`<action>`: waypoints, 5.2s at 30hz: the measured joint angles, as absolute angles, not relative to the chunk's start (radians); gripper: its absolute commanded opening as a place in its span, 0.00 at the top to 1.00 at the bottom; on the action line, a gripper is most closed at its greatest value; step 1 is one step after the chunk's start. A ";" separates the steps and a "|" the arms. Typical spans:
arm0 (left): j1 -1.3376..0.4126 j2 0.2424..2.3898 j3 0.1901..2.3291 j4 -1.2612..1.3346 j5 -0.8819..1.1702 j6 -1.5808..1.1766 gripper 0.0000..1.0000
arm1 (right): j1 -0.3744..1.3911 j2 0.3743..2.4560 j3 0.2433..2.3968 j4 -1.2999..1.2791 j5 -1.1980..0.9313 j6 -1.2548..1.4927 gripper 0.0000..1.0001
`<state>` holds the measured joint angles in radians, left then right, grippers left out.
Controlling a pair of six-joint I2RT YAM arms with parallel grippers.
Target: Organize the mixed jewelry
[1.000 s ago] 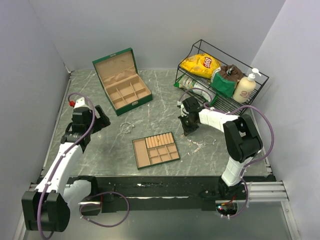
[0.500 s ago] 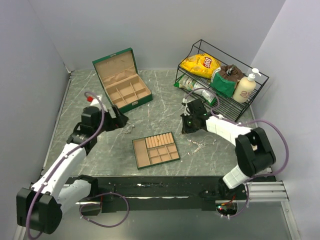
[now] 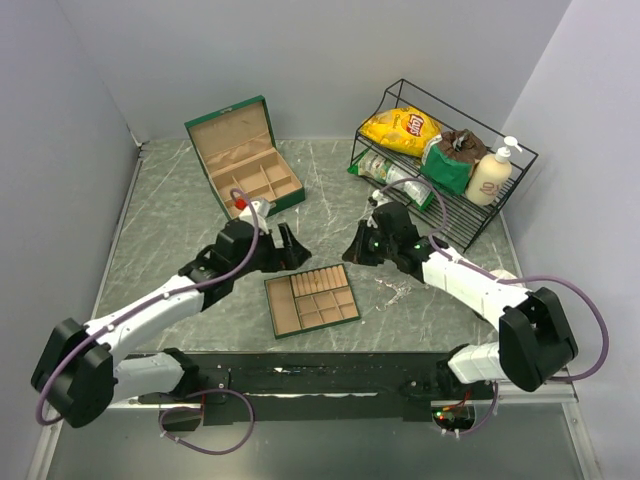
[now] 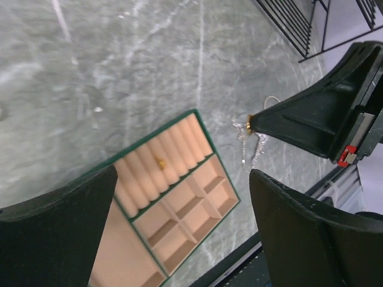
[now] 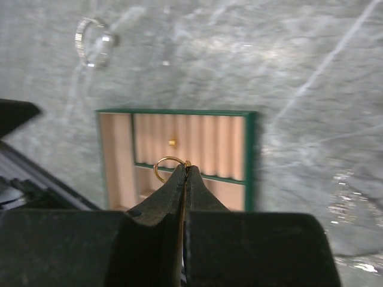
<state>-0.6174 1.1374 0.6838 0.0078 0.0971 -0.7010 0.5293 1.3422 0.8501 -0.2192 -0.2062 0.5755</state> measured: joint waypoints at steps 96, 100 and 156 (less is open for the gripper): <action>-0.765 1.416 0.814 0.193 0.107 -0.850 0.99 | 0.563 1.283 0.730 0.045 -0.274 0.841 1.00; -0.767 1.416 0.815 0.184 0.104 -0.850 0.91 | 0.563 1.283 0.727 0.044 -0.273 0.841 1.00; -0.551 1.372 0.724 0.505 0.719 -0.771 0.99 | 0.371 1.230 0.516 0.623 -0.769 0.885 0.53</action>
